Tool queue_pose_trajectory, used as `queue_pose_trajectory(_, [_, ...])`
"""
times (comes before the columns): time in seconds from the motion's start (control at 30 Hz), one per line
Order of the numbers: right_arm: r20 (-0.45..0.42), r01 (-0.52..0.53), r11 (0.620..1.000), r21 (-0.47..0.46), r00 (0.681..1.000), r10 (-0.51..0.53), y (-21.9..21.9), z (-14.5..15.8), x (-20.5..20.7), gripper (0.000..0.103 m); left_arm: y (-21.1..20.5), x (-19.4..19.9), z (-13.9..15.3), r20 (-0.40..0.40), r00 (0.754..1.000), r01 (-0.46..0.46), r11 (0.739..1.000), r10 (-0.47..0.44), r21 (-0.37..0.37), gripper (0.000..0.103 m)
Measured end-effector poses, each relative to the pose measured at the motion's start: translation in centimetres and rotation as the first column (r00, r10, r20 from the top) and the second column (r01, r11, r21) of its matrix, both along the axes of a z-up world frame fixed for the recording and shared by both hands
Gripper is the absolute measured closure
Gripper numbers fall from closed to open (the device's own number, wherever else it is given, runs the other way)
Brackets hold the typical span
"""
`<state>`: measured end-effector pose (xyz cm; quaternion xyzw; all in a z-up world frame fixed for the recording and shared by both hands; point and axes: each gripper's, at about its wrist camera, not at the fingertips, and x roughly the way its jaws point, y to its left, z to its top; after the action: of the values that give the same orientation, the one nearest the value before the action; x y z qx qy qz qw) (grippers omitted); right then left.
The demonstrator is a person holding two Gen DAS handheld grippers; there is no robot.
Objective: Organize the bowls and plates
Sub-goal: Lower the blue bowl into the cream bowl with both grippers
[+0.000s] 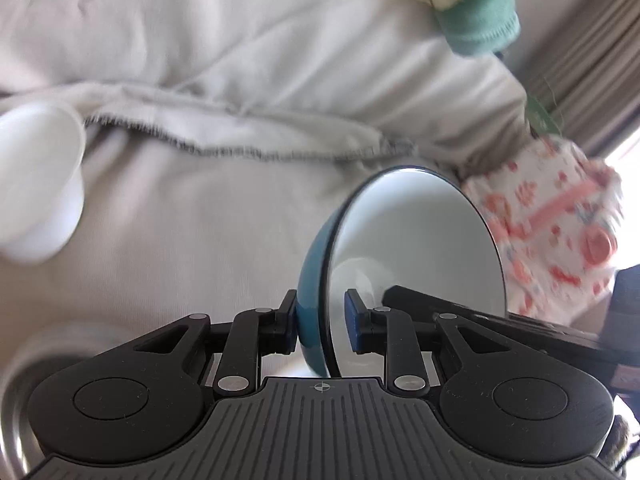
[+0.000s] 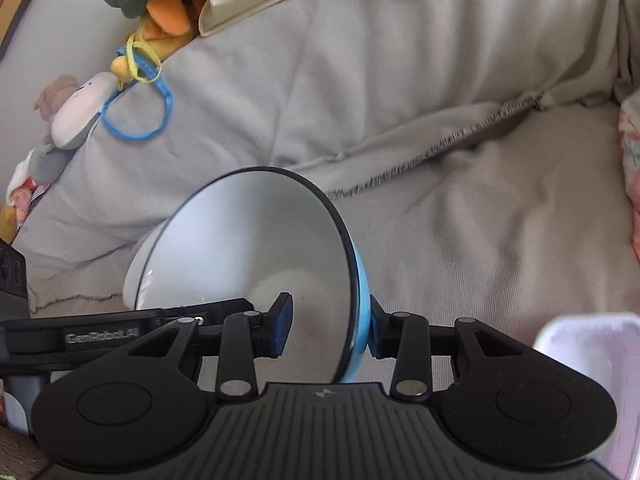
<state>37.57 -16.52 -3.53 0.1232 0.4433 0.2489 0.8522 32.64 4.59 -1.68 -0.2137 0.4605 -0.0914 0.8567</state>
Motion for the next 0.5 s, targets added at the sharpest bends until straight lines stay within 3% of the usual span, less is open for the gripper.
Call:
queue_pose_trajectory(0.27, [-0.092, -0.021, 0.998, -0.052, 0.996, 0.016, -1.1, -2.7, -5.8, 0.065, -0.9, -5.0, -3.6, -0.123, 0.992, 0.039, 0.999, -0.04, -0.009, 0.076])
queue_pose_trajectory(0.5, [-0.122, -0.044, 0.994, -0.099, 0.992, 0.032, -0.9, -4.6, -7.3, 0.065, -0.9, -6.5, -5.4, -0.16, 0.987, 0.042, 0.998, -0.035, 0.039, 0.076])
